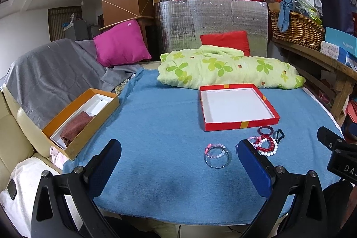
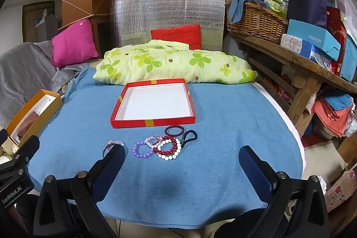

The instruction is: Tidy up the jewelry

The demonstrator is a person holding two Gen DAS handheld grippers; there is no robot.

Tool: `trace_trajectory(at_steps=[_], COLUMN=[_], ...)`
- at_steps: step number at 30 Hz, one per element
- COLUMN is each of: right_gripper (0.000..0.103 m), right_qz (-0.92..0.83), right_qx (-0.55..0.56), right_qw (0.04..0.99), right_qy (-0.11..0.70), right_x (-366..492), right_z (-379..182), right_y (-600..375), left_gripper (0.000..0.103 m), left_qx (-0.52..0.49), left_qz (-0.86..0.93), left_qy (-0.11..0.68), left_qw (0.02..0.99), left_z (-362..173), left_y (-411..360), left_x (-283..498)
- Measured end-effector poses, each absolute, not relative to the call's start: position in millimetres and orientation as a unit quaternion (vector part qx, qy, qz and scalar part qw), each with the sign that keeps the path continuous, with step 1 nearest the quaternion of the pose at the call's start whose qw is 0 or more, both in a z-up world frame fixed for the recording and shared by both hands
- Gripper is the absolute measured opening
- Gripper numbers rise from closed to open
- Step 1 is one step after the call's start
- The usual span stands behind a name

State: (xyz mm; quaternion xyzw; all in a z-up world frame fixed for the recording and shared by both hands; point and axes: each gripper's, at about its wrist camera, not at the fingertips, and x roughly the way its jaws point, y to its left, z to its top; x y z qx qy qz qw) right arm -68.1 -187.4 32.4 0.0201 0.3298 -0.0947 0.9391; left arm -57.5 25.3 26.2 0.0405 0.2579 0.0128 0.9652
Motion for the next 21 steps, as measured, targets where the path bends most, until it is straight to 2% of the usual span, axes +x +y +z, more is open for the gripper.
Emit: trace_trajectory(at_steps=[21], right_gripper=[0.103], right_qz=[-0.081], right_qx=[0.034], right_qw=[0.942], right_qy=[0.325], right_x=[-45.0], right_z=[16.2], right_y=[-187.4], left_gripper=[0.103], left_qx=[0.042], left_qz=[0.024], left_qy=[0.271], left_qw=[0.961], left_z=[12.5], left_y=[26.2], left_x=[-31.9])
